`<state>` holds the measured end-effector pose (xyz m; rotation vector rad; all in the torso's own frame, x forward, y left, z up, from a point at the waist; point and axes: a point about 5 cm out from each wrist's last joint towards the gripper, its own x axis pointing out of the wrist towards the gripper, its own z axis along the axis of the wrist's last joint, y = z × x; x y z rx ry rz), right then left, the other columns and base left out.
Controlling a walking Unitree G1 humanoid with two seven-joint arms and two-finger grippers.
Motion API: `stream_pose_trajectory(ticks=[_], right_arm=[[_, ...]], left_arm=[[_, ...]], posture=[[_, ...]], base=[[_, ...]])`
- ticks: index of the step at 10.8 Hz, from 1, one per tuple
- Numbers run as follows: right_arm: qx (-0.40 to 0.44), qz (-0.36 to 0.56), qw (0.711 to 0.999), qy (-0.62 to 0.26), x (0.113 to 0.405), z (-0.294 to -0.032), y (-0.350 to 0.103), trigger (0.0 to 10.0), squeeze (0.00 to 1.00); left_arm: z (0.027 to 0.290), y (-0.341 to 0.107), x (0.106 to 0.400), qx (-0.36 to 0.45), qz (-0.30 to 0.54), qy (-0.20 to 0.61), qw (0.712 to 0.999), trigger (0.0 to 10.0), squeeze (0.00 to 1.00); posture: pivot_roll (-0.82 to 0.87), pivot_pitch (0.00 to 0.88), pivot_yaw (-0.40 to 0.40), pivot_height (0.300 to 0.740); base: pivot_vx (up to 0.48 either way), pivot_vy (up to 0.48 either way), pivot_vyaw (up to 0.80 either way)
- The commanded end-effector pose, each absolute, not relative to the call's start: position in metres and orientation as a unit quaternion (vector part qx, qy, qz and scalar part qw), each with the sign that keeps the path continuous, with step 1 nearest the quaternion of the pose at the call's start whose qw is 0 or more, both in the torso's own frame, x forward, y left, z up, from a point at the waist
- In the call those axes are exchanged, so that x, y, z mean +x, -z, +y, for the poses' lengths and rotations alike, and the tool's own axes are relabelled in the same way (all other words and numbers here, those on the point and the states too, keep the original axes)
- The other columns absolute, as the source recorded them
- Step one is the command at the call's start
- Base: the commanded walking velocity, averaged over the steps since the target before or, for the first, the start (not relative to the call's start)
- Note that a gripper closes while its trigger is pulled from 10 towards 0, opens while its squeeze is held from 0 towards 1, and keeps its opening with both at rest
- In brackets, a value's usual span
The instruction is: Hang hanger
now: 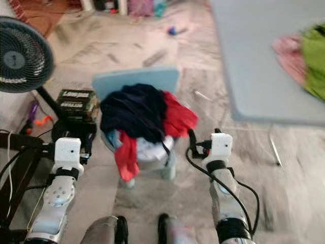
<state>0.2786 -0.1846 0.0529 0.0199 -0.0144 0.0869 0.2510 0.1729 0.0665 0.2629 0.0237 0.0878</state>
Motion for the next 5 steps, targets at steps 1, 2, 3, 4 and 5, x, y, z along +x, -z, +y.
stream_pose_trajectory(ticks=[1, 2, 3, 4, 5], right_arm=[[0.009, 0.000, 0.999, -0.039, 0.2768, -0.1868, -0.0508, 10.0, 0.00], [0.009, 0.001, 0.999, -0.039, 0.2769, -0.1867, -0.0506, 10.0, 0.00], [0.008, 0.002, 0.999, -0.039, 0.2767, -0.1867, -0.0503, 10.0, 0.00], [0.007, 0.003, 0.999, -0.039, 0.2764, -0.1868, -0.0499, 10.0, 0.00], [0.006, 0.003, 0.999, -0.039, 0.2762, -0.1867, -0.0498, 10.0, 0.00]], left_arm=[[0.1731, -0.0648, 0.2484, 0.132, 0.016, -0.042, 0.990, 10.0, 0.00], [0.1731, -0.0645, 0.2483, 0.132, 0.016, -0.042, 0.990, 10.0, 0.00], [0.1727, -0.0638, 0.2480, 0.132, 0.018, -0.041, 0.990, 10.0, 0.00], [0.1723, -0.0634, 0.2478, 0.133, 0.020, -0.041, 0.990, 10.0, 0.00], [0.1719, -0.0635, 0.2475, 0.133, 0.018, -0.040, 0.990, 10.0, 0.00]], posture=[[0.05, 0.194, -0.031, 0.740], [0.05, 0.194, -0.031, 0.740], [0.05, 0.195, -0.031, 0.740], [0.05, 0.196, -0.032, 0.740], [0.05, 0.196, -0.032, 0.740]], base=[[0.349, 0.000, 0.00], [0.352, 0.000, 0.00], [0.341, 0.000, 0.00], [0.304, 0.000, 0.00], [0.296, 0.000, 0.00]])
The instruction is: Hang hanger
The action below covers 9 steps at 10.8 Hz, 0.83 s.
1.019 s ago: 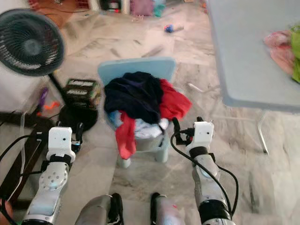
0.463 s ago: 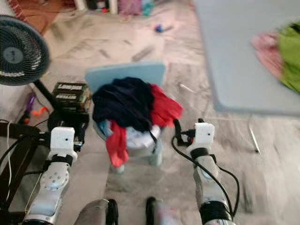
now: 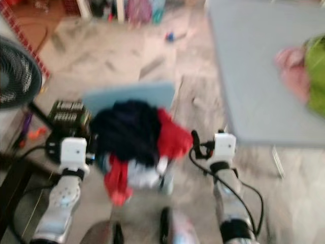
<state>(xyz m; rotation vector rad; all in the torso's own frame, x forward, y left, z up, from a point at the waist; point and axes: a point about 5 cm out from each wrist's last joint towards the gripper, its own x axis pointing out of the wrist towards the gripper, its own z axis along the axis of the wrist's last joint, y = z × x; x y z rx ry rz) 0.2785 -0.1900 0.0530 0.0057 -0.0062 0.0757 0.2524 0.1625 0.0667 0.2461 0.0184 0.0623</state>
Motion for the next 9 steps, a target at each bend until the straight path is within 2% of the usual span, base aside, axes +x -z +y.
stream_pose_trajectory(ticks=[1, 3, 5, 9], right_arm=[[0.006, 0.003, 0.999, -0.039, 0.276, -0.187, -0.050, 10.0, 0.00], [0.005, 0.005, 0.999, -0.040, 0.276, -0.187, -0.049, 10.0, 0.00], [0.005, 0.008, 0.999, -0.042, 0.276, -0.186, -0.049, 10.0, 0.00], [0.002, 0.013, 0.999, -0.051, 0.278, -0.184, -0.048, 10.0, 0.00]], left_arm=[[0.172, -0.064, 0.247, 0.132, 0.017, -0.041, 0.990, 10.0, 0.00], [0.164, -0.050, 0.240, 0.156, 0.056, -0.001, 0.986, 10.0, 0.00], [0.154, -0.047, 0.235, 0.180, 0.055, 0.052, 0.981, 10.0, 0.00], [0.136, -0.055, 0.227, 0.232, 0.016, 0.142, 0.962, 10.0, 0.00]], posture=[[0.05, 0.196, -0.032, 0.740], [0.05, 0.200, -0.034, 0.740], [0.06, 0.203, -0.037, 0.740], [0.07, 0.208, -0.046, 0.740]], base=[[0.000, 0.000, 0.00], [0.000, 0.000, 0.00], [0.000, 0.000, 0.00], [0.000, 0.000, -0.80]])
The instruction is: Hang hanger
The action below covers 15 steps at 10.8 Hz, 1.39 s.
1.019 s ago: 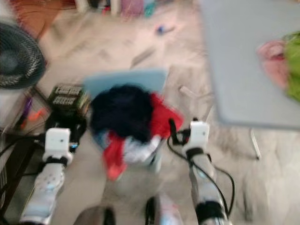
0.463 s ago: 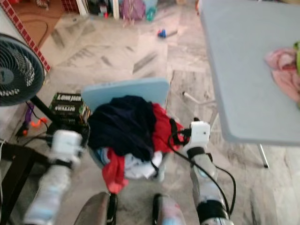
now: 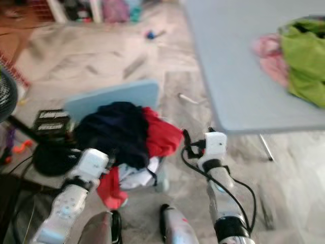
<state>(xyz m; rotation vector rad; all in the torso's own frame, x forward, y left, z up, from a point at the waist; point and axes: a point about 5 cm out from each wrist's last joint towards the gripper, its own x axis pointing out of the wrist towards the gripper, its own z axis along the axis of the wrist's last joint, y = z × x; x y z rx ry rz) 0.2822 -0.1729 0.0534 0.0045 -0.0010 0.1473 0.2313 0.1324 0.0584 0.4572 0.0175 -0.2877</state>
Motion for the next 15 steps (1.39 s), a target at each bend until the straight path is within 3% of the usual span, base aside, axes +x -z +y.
stream_pose_trajectory(ticks=[1, 3, 7, 11, 14, 15], right_arm=[[0.002, 0.013, 0.998, -0.054, 0.278, -0.183, -0.048, 10.0, 0.00], [0.001, 0.013, 0.998, -0.060, 0.279, -0.180, -0.048, 10.0, 0.00], [-0.001, 0.015, 0.998, -0.061, 0.278, -0.179, -0.047, 10.0, 0.00], [-0.005, 0.015, 0.998, -0.060, 0.277, -0.182, -0.047, 10.0, 0.00], [-0.005, 0.015, 0.998, -0.066, 0.277, -0.178, -0.048, 10.0, 0.00], [-0.005, 0.015, 0.998, -0.067, 0.278, -0.179, -0.048, 10.0, 0.00]], left_arm=[[0.132, -0.055, 0.226, 0.227, 0.028, 0.155, 0.961, 10.0, 0.00], [0.130, -0.050, 0.226, 0.184, 0.083, 0.163, 0.966, 10.0, 0.00], [0.138, -0.040, 0.223, 0.179, 0.142, 0.172, 0.958, 10.0, 0.00], [0.157, -0.031, 0.226, 0.142, 0.223, 0.126, 0.956, 10.0, 0.00], [0.162, -0.041, 0.232, 0.144, 0.208, 0.085, 0.964, 10.0, 0.00], [0.158, -0.046, 0.232, 0.126, 0.204, 0.092, 0.966, 10.0, 1.00]], posture=[[0.07, 0.211, -0.049, 0.740], [0.07, 0.212, -0.049, 0.740], [0.08, 0.218, -0.046, 0.740], [0.06, 0.227, -0.046, 0.740], [0.07, 0.231, -0.052, 0.740], [0.07, 0.234, -0.052, 0.740]], base=[[0.000, 0.000, 0.00], [0.000, 0.000, 0.00], [0.000, 0.000, 0.00], [0.000, 0.000, 0.00], [0.000, 0.000, 0.00], [0.000, 0.000, 0.00]])
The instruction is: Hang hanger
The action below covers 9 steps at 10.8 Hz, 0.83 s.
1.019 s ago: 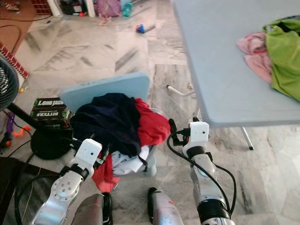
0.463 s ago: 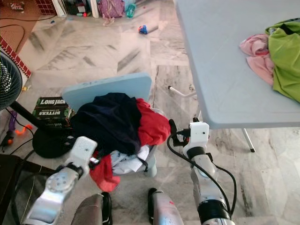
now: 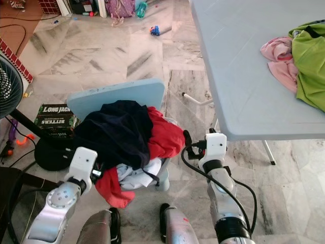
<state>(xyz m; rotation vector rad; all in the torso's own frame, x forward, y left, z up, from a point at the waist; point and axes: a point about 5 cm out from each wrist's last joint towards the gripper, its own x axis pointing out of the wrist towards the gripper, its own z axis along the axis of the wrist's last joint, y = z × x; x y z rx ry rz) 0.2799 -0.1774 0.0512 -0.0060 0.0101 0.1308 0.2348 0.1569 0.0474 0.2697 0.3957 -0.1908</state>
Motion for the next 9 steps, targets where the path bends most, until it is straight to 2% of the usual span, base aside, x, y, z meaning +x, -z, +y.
stream_pose_trajectory(ticks=[1, 5, 6, 9], right_arm=[[-0.006, 0.015, 0.998, -0.067, 0.278, -0.179, -0.048, 10.0, 0.00], [-0.008, 0.014, 0.998, -0.066, 0.278, -0.179, -0.049, 10.0, 0.00], [-0.009, 0.011, 0.998, -0.067, 0.279, -0.178, -0.050, 10.0, 0.00], [0.000, 0.015, 0.997, -0.082, 0.276, -0.176, -0.049, 10.0, 0.00]], left_arm=[[0.158, -0.046, 0.232, 0.127, 0.204, 0.093, 0.966, 10.0, 1.00], [0.162, -0.049, 0.231, 0.155, 0.187, 0.061, 0.968, 10.0, 1.00], [0.162, -0.050, 0.234, 0.150, 0.184, 0.067, 0.969, 10.0, 0.00], [0.159, -0.047, 0.244, 0.130, 0.181, 0.106, 0.969, 10.0, 0.00]], posture=[[0.07, 0.234, -0.052, 0.740], [0.07, 0.236, -0.053, 0.740], [0.06, 0.234, -0.053, 0.740], [0.06, 0.235, -0.056, 0.740]], base=[[0.000, 0.000, 0.00], [0.000, 0.000, 0.00], [0.000, 0.000, 0.00], [0.000, 0.000, 0.00]])
